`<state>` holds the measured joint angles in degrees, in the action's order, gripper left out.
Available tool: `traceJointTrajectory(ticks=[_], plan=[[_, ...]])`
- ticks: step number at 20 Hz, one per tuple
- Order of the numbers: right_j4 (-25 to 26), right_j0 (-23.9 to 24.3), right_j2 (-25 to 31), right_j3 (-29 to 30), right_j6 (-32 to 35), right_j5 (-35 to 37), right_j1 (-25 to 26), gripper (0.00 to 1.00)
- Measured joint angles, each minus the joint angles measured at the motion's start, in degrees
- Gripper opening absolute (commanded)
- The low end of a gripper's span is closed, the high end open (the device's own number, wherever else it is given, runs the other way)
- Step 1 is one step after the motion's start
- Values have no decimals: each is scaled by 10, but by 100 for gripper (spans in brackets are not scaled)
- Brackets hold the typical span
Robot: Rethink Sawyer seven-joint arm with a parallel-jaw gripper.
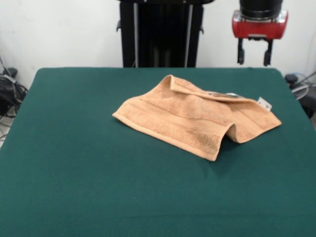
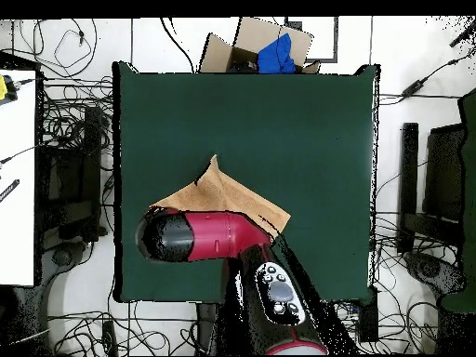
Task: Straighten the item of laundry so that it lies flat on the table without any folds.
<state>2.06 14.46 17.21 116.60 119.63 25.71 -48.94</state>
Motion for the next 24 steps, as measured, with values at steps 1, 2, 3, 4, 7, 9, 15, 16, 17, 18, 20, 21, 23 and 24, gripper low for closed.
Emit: traceJointTrajectory(ticks=[1, 2, 3, 4, 7, 9, 15, 16, 17, 18, 20, 21, 23, 24], plan=[[3, 4, 3, 0, 0, 0, -1, 100], [7, 8, 5, 0, 0, 0, -1, 100], [10, 9, 5, 0, 0, 0, -2, 100], [27, 15, 5, 0, 0, 0, -2, 100], [47, 18, 5, 0, 0, 0, -2, 100], [65, 21, 5, 0, 0, 0, 0, 100], [119, 46, 5, 0, 0, 0, 8, 100], [126, 50, 5, 0, 0, 0, 9, 100], [133, 55, 5, 0, 0, 0, 9, 100], [136, 57, 5, 0, 0, 0, 9, 100], [141, 63, 5, 0, 0, 0, 9, 100], [143, 65, 5, 0, 0, 0, 9, 100], [149, 73, 5, 0, 0, 0, 12, 100], [153, 80, 5, 0, 0, 0, 15, 100]])
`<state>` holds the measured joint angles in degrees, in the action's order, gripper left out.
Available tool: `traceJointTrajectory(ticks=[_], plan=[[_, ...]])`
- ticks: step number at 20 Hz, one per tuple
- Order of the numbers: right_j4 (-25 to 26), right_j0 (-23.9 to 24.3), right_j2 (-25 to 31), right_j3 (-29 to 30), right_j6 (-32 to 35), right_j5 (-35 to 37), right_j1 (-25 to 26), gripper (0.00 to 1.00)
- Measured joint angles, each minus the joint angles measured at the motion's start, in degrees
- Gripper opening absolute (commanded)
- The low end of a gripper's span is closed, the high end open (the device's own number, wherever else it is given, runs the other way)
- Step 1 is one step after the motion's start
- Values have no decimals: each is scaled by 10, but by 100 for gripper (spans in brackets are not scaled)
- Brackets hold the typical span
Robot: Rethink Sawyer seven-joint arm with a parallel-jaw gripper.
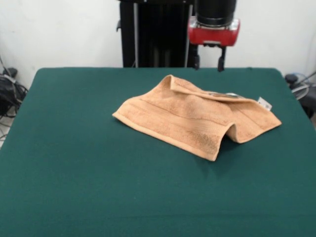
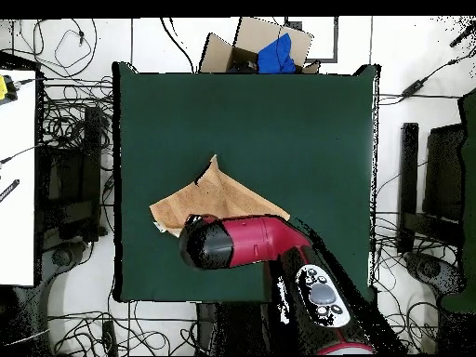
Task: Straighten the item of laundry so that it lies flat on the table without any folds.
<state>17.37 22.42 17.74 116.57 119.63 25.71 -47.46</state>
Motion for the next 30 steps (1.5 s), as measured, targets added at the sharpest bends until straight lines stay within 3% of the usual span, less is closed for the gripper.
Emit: traceJointTrajectory(ticks=[16, 30], plan=[[54, 65, 3, 0, 0, 0, 46, 100], [97, 74, 19, -1, 0, -11, 87, 100]])
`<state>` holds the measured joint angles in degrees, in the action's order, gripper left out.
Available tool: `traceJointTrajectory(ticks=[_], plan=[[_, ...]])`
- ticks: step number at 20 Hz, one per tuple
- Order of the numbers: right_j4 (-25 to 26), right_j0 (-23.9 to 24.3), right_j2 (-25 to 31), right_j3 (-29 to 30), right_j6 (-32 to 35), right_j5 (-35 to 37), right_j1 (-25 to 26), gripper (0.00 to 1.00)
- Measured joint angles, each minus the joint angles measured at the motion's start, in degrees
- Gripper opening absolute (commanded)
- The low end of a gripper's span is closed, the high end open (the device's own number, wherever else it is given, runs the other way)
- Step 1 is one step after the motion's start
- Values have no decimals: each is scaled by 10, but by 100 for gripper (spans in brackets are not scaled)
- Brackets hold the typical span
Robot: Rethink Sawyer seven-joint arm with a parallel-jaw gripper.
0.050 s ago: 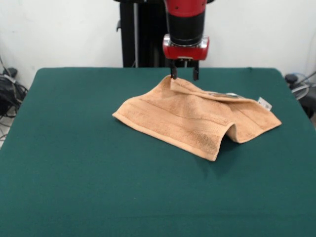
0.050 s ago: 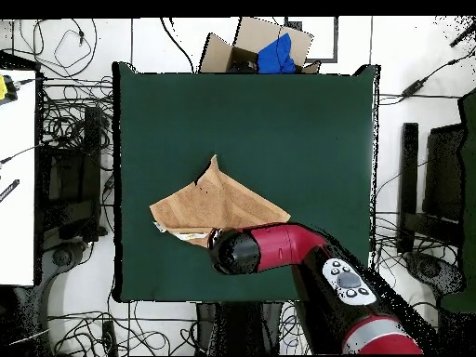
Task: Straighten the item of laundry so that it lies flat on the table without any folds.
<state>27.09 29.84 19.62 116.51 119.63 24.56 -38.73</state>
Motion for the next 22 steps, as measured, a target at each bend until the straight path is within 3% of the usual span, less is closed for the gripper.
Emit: traceJointTrajectory(ticks=[22], plan=[[34, 73, 50, 0, 0, -13, 38, 100]])
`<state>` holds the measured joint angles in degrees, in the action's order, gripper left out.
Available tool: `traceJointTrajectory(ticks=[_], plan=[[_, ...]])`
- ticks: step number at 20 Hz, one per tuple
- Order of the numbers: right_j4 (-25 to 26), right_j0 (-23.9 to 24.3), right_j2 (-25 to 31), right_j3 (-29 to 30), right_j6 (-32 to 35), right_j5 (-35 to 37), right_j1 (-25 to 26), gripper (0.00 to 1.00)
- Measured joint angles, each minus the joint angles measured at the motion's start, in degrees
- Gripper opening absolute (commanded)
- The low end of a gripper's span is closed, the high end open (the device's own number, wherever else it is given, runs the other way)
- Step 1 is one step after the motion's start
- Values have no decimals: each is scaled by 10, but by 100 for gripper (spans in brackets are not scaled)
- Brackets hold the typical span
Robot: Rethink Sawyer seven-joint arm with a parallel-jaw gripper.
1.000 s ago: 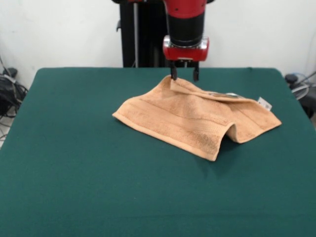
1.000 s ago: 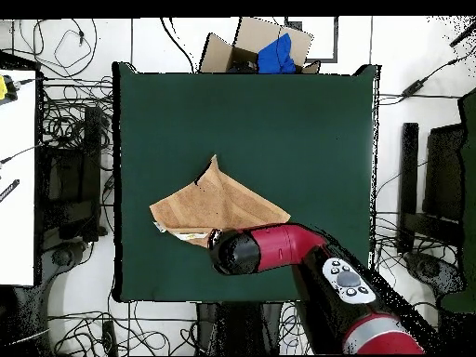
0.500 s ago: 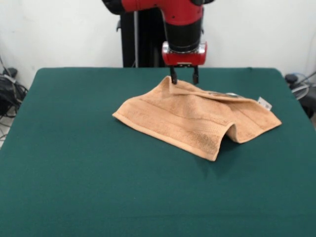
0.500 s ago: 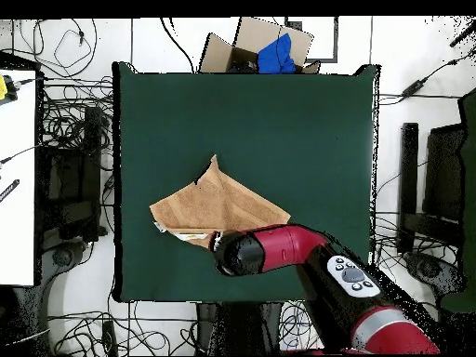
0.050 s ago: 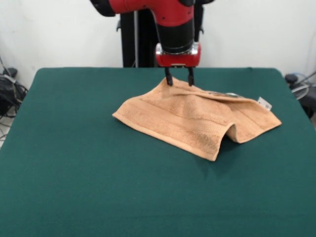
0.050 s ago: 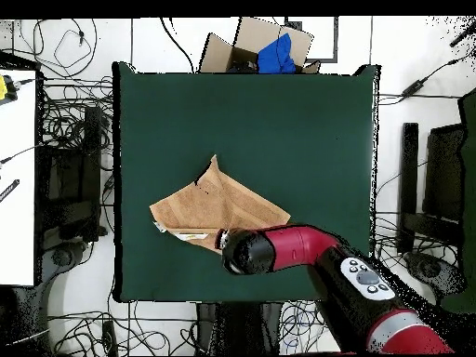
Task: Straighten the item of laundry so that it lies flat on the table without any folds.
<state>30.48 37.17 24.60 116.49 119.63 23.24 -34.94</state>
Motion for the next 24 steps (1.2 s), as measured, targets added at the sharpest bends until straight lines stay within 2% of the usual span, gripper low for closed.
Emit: traceJointTrajectory(ticks=[12, 24], plan=[[0, 25, 34, 0, 0, 0, -22, 100], [0, 34, 42, 0, 0, 0, -29, 100]])
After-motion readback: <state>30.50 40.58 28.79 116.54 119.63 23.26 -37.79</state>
